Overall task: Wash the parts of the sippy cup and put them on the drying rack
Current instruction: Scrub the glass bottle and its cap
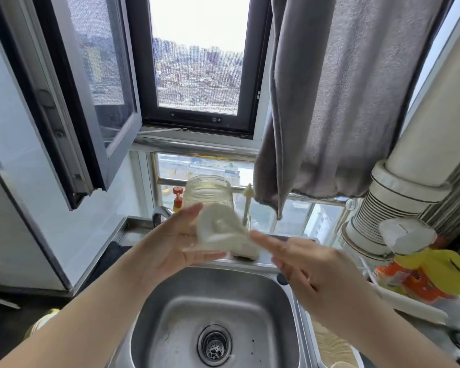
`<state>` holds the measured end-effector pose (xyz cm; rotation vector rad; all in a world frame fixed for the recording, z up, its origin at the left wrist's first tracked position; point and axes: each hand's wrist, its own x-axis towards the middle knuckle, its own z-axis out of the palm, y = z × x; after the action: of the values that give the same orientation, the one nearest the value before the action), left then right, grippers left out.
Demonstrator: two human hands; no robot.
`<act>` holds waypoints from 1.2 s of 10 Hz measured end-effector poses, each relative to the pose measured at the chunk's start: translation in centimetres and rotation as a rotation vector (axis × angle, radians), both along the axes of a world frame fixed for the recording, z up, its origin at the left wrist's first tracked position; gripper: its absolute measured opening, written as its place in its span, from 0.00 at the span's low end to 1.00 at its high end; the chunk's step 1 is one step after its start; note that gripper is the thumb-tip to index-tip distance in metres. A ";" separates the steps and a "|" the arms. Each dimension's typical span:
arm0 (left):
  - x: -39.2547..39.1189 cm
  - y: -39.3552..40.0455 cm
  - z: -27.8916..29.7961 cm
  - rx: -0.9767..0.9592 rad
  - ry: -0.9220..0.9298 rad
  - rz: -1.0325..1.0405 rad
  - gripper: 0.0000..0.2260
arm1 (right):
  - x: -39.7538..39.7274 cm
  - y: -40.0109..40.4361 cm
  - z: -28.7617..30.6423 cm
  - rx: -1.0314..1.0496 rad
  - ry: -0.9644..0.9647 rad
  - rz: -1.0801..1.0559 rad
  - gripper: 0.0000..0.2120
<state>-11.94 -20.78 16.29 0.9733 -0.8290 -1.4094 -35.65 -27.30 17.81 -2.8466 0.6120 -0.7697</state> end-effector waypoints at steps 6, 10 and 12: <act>0.6 0.0 -0.1 0.093 -0.052 0.023 0.32 | 1.7 -1.6 1.1 -0.013 -0.077 -0.114 0.24; -0.9 -1.0 0.7 0.217 0.030 0.119 0.16 | 1.3 -0.5 0.9 -0.052 -0.063 -0.144 0.25; 0.6 -1.3 -0.3 0.154 -0.022 0.112 0.44 | -0.5 -0.4 -0.2 -0.038 -0.012 -0.115 0.27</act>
<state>-11.30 -22.08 16.00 1.1373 -0.6779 -1.3828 -36.18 -27.73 17.59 -2.8595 0.7731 -0.8241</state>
